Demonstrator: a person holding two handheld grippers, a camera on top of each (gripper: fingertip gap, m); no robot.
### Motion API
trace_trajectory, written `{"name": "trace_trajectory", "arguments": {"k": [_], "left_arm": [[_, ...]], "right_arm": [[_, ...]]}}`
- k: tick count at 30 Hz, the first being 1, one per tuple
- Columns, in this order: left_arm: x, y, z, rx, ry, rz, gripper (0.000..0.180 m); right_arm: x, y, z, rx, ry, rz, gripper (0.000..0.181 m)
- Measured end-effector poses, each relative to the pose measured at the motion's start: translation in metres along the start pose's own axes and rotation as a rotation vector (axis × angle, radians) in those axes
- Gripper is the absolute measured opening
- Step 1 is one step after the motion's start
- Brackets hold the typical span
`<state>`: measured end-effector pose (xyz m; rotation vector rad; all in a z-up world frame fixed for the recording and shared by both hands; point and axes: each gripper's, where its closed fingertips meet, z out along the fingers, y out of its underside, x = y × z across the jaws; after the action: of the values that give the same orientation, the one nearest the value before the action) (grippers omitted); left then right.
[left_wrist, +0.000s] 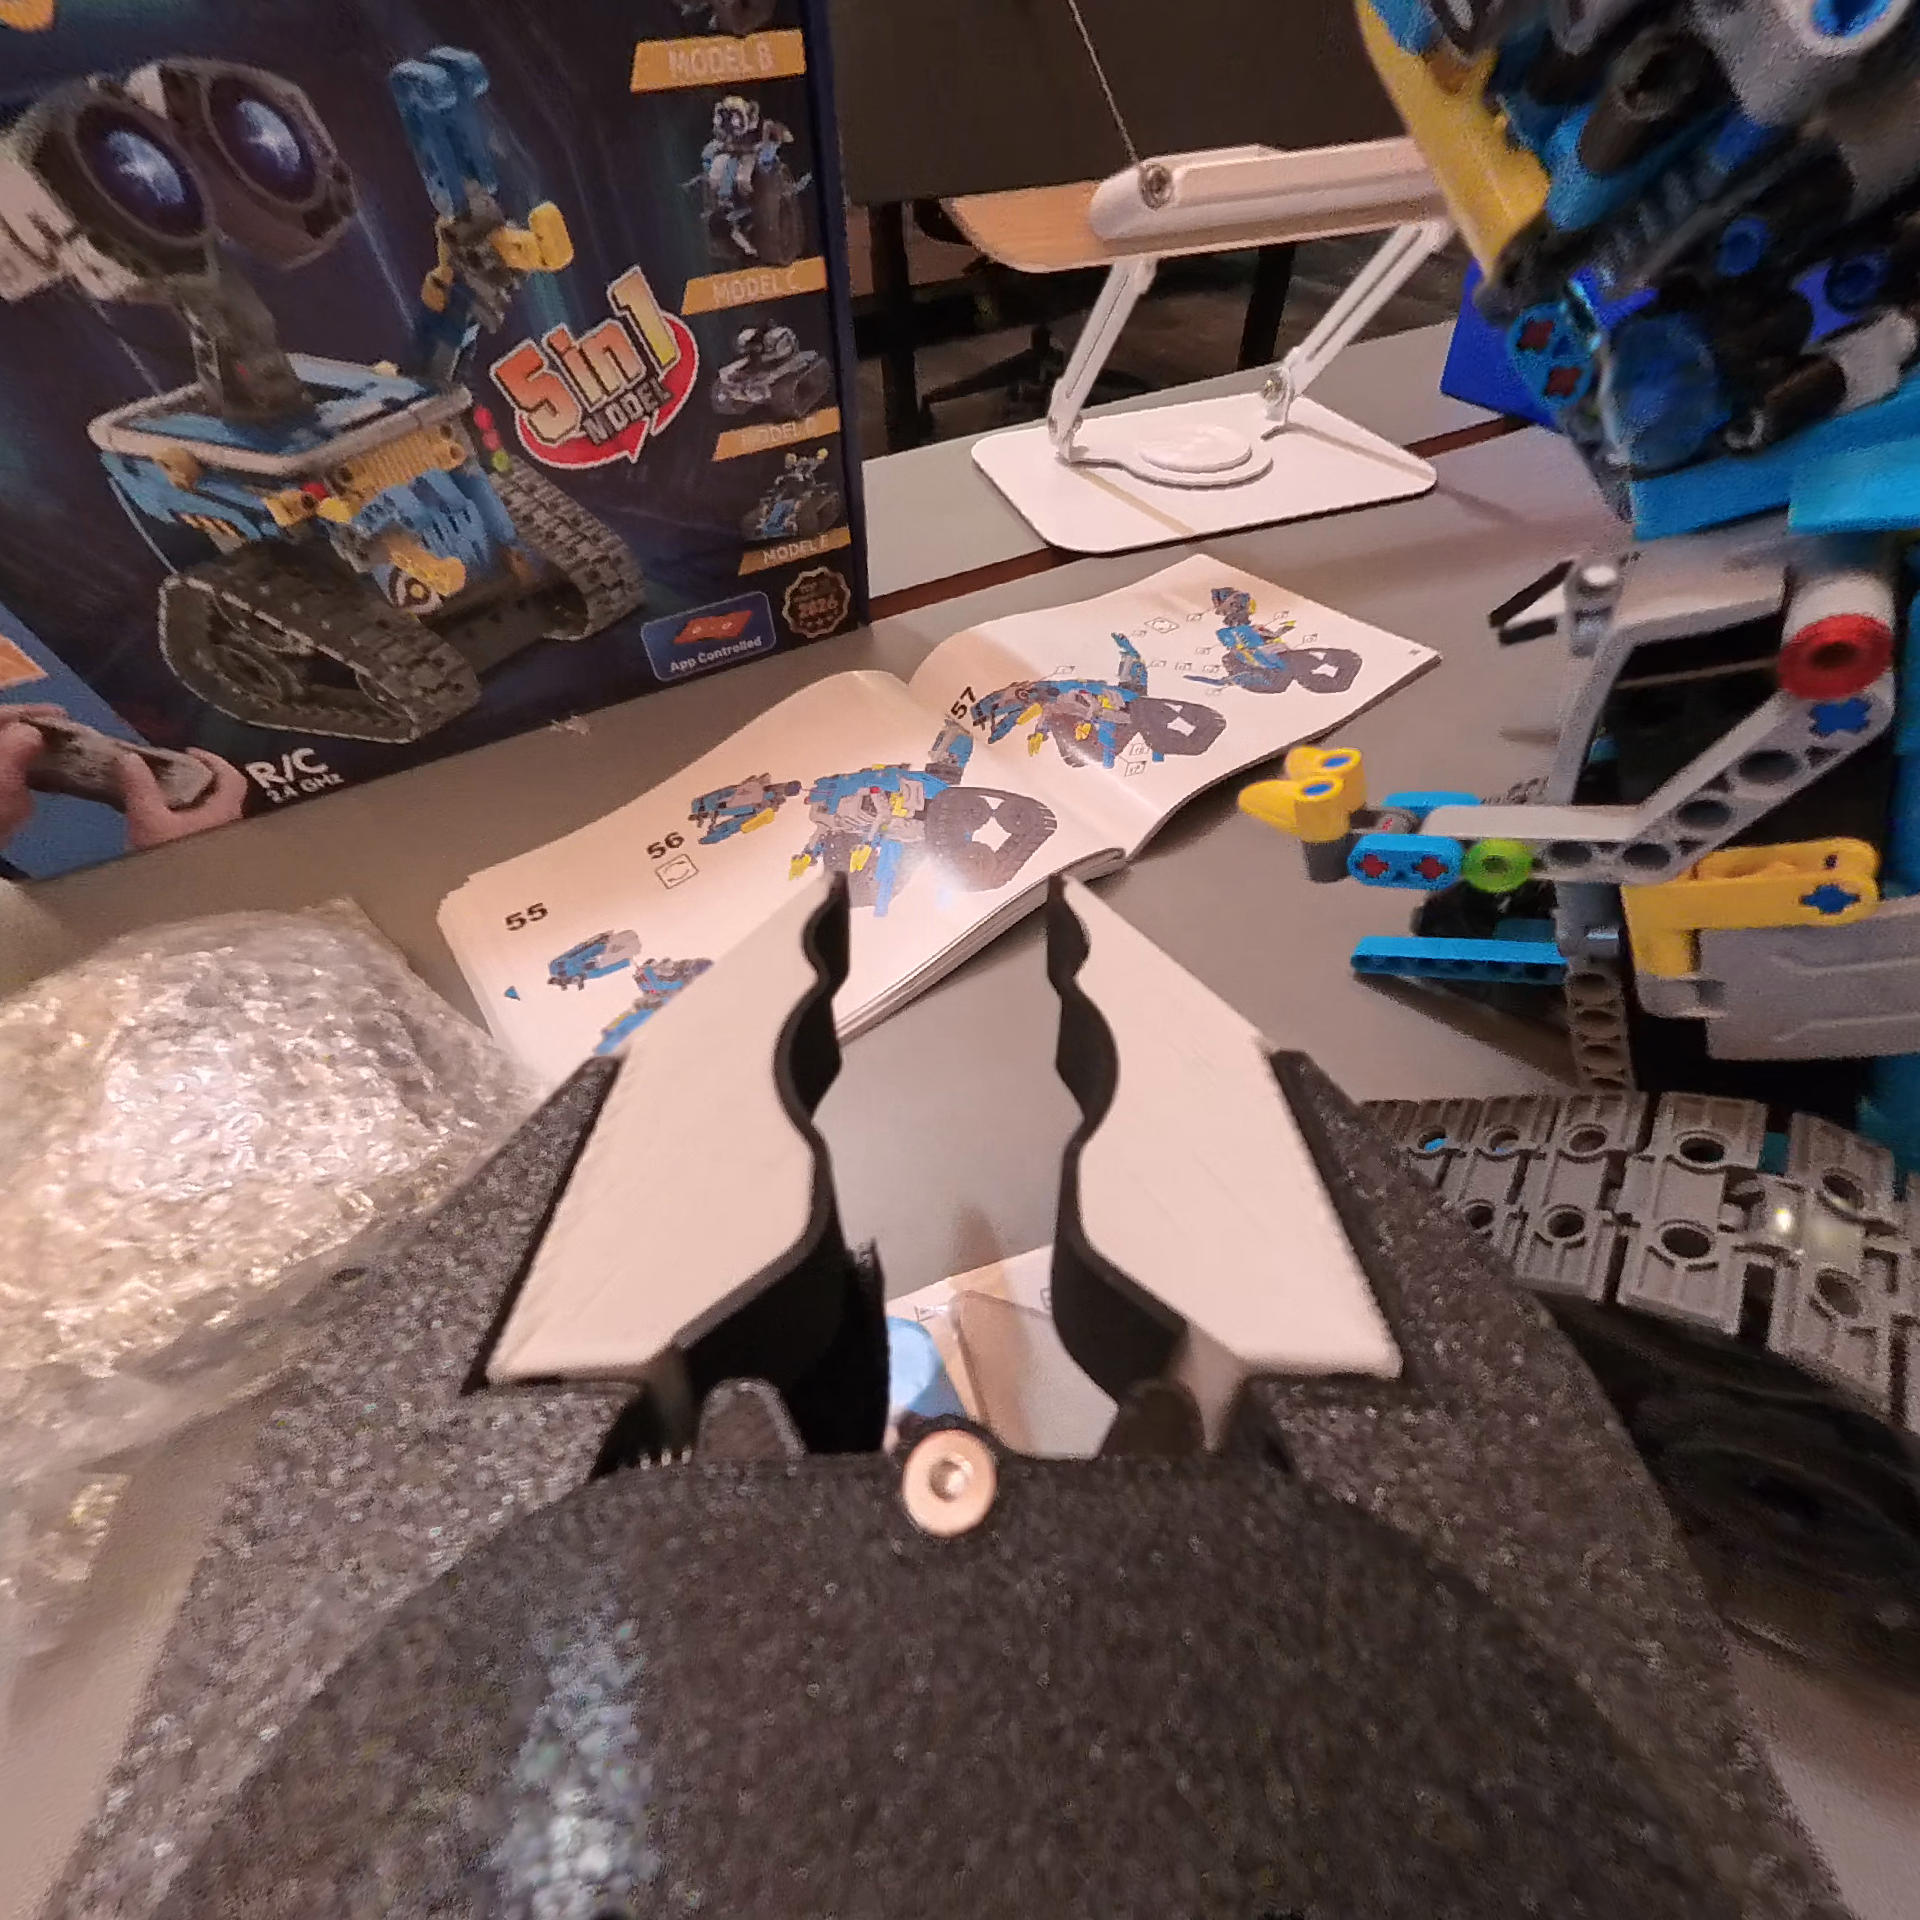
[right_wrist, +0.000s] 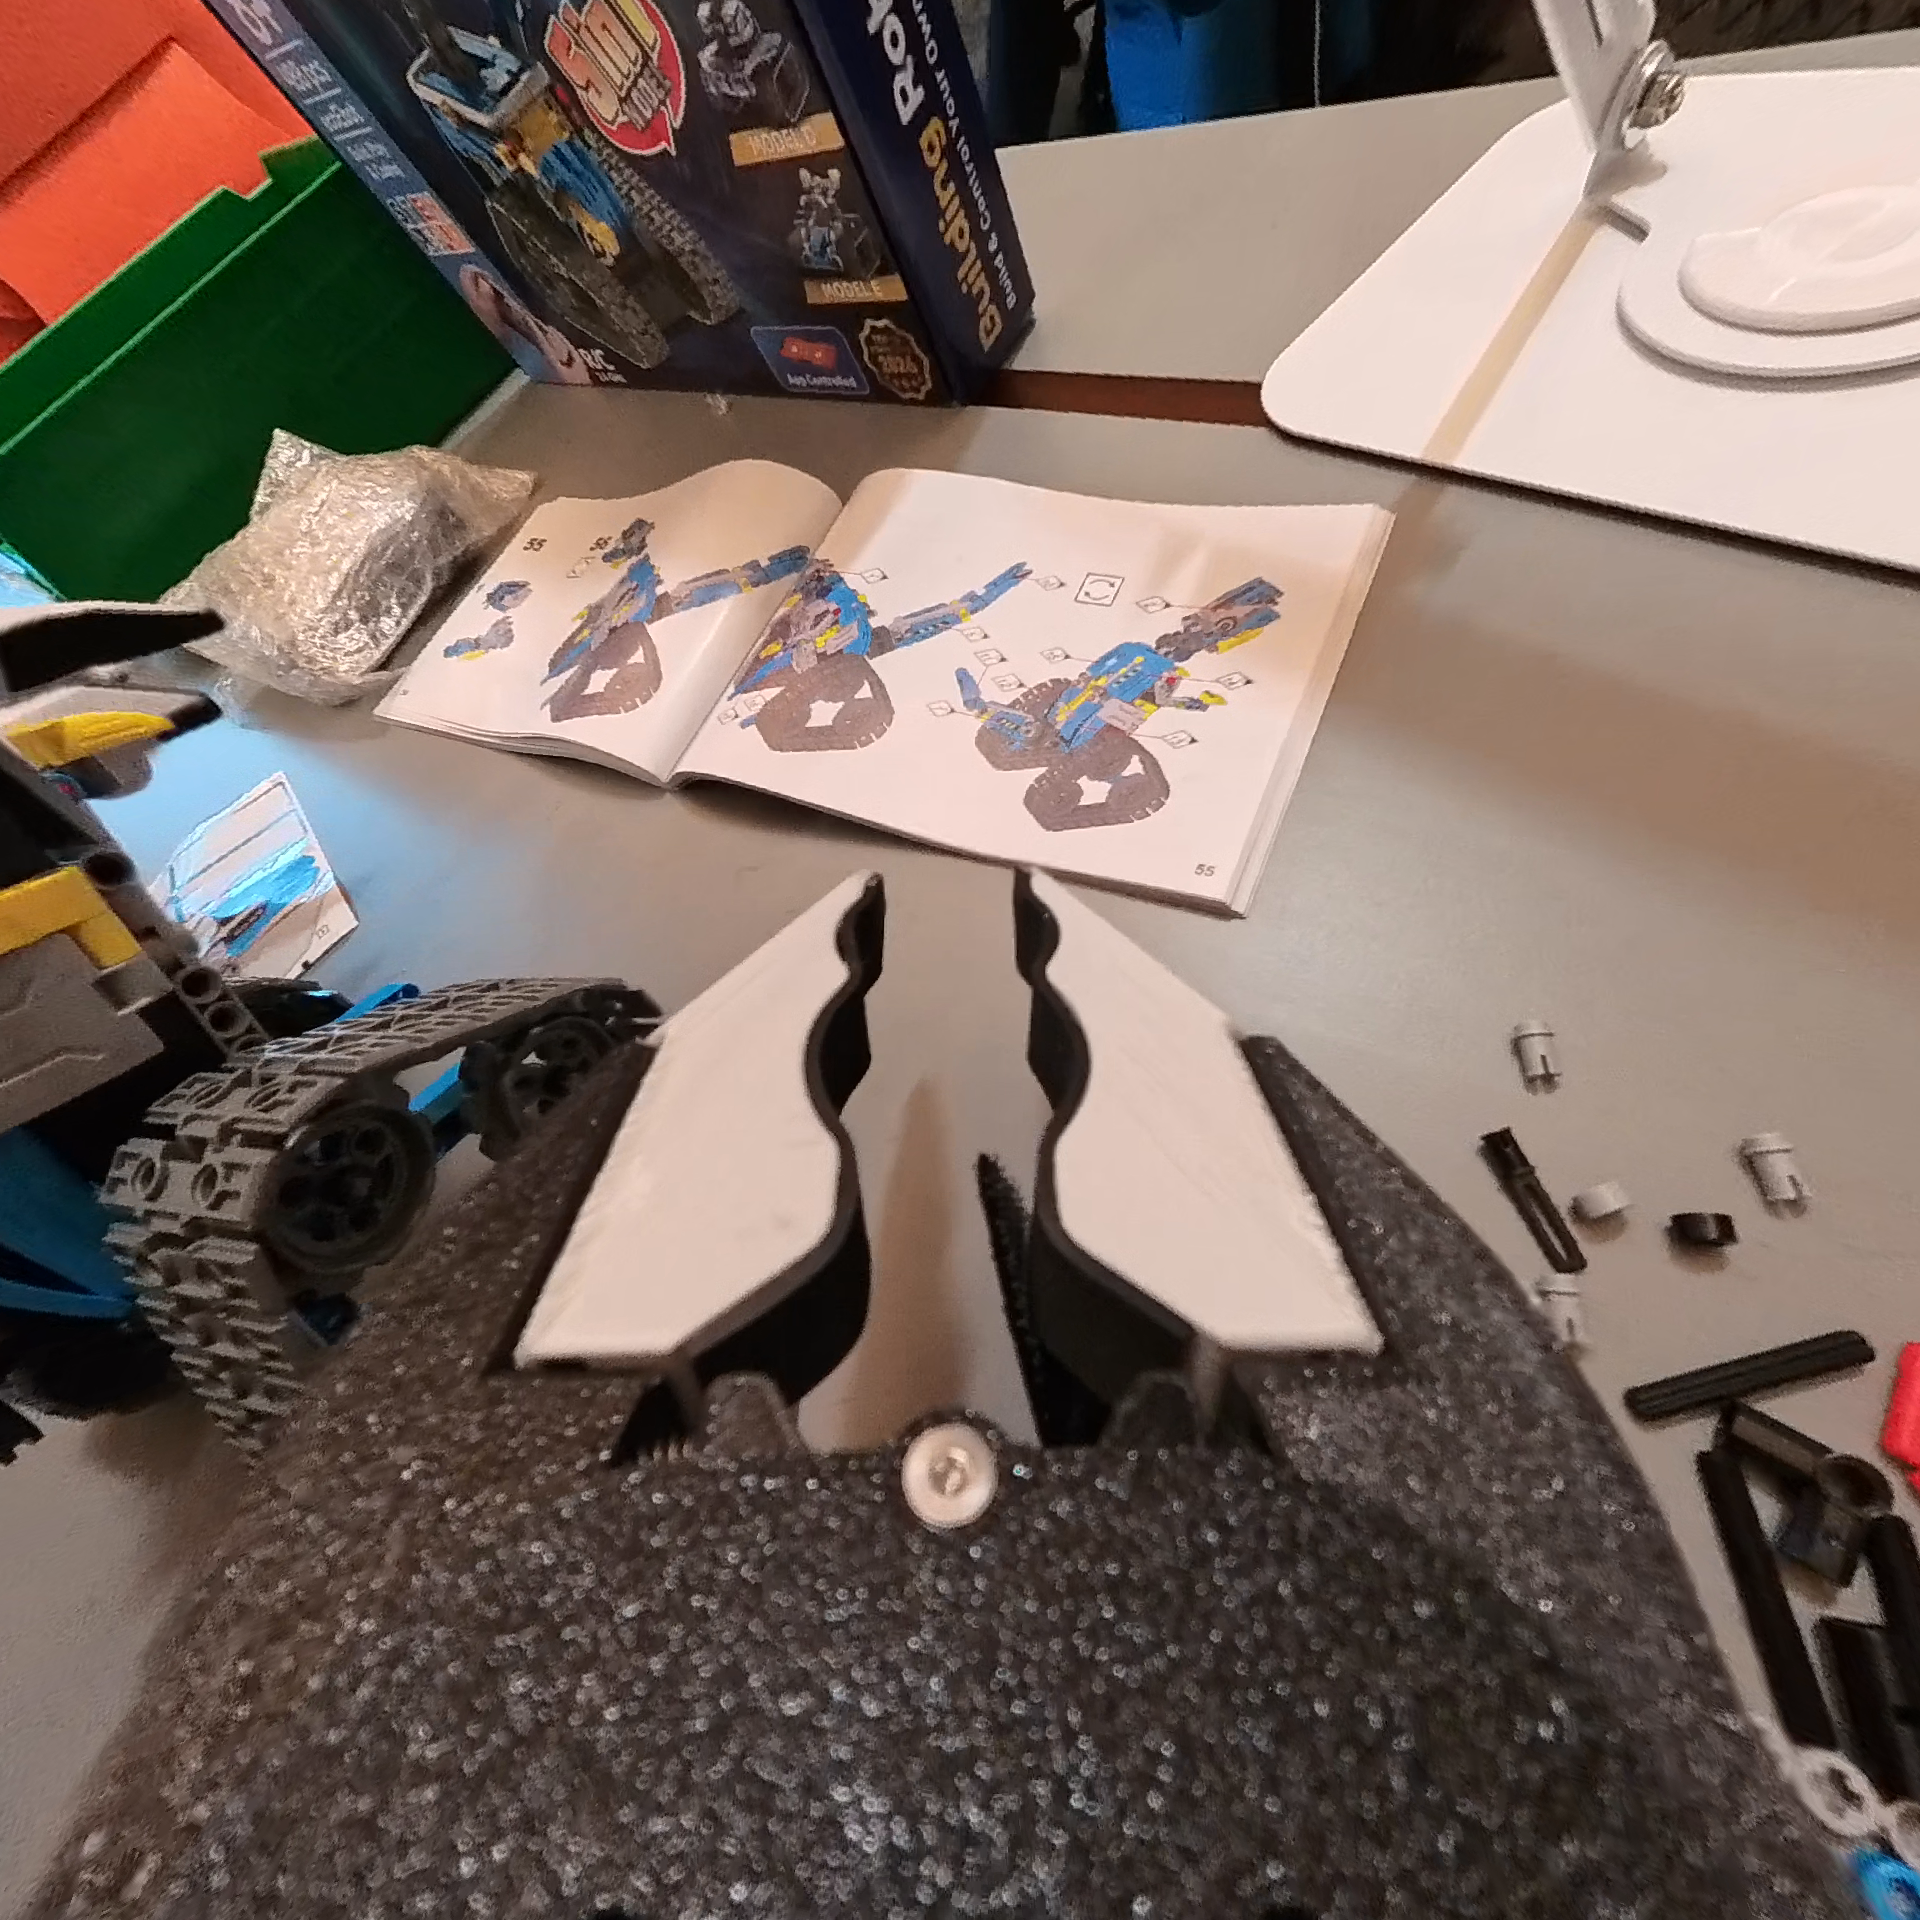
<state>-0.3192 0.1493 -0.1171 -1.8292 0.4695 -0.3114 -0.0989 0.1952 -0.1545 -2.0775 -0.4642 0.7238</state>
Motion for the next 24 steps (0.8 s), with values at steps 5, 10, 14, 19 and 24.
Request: {"name": "trace_trajectory", "arguments": {"k": [5, 10, 14, 19, 24], "left_arm": [[-0.006, -0.004, -0.003, 0.018, 0.000, -0.050, 0.036], [-0.003, -0.004, -0.002, 0.015, -0.009, -0.008, 0.036], [-0.001, -0.002, -0.001, 0.007, -0.005, 0.003, 0.036], [0.000, -0.002, 0.000, 0.006, -0.001, 0.004, 0.036], [0.000, -0.001, 0.001, 0.000, -0.001, 0.010, 0.036]], "right_arm": [[0.001, -0.001, 0.000, 0.004, 0.053, -0.091, 0.024], [-0.002, 0.009, 0.006, -0.047, 0.060, -0.138, 0.024], [-0.005, 0.012, 0.008, -0.066, 0.058, -0.174, 0.023], [-0.004, 0.014, 0.009, -0.074, 0.051, -0.165, 0.023], [-0.005, 0.015, 0.009, -0.077, 0.045, -0.161, 0.023]]}}
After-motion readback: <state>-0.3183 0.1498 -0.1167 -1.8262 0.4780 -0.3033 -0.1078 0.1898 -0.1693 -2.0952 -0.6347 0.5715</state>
